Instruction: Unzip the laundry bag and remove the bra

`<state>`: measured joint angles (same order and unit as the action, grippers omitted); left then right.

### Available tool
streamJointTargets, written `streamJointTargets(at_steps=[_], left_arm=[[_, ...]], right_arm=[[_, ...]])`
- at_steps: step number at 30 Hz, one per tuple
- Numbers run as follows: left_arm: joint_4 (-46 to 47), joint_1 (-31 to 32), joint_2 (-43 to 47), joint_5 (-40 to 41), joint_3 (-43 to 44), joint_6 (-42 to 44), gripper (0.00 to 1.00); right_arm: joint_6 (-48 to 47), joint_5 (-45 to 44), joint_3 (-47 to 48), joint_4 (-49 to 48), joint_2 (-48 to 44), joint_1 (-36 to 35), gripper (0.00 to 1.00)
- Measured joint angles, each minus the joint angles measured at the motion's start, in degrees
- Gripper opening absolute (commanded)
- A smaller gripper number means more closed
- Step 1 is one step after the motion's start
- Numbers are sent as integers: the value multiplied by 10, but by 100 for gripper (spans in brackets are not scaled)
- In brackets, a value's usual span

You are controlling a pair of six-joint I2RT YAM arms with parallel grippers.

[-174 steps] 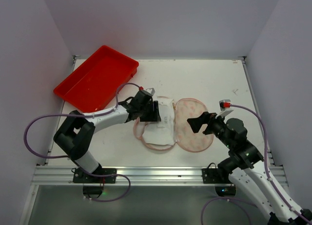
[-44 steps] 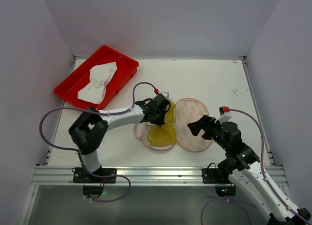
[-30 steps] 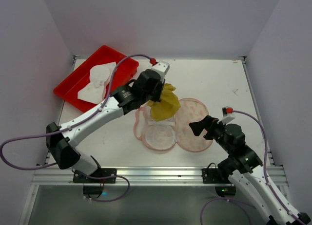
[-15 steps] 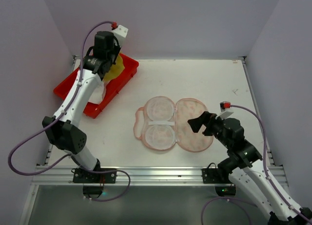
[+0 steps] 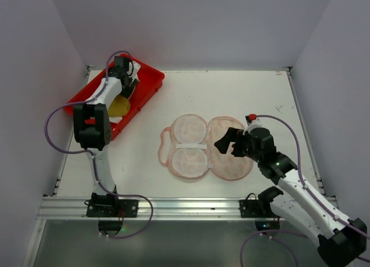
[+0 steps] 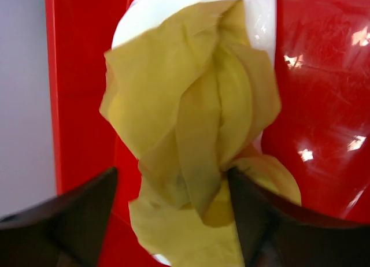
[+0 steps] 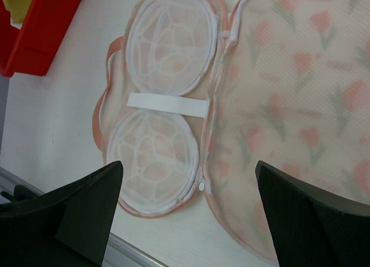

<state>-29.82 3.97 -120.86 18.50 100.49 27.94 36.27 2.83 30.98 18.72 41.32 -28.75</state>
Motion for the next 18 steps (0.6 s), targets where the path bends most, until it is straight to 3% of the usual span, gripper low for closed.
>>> streamJointTargets(at_steps=[4,7,10,13,18], left_arm=[[-22,-2,0,10,20,-49,100],[-51,-1,17,3,57,-116,100],[-77,0,90,-34,52,-204,100],[-64,3,210,-90,-8,-276,100],[-31,37,420,-183,-178,-357,100]], right_arm=[[1,17,0,-23,29,0,99],[2,28,3,-35,64,0,99],[5,24,14,-27,106,0,99],[13,-9,33,-5,136,0,99],[17,-33,85,5,208,10,99]])
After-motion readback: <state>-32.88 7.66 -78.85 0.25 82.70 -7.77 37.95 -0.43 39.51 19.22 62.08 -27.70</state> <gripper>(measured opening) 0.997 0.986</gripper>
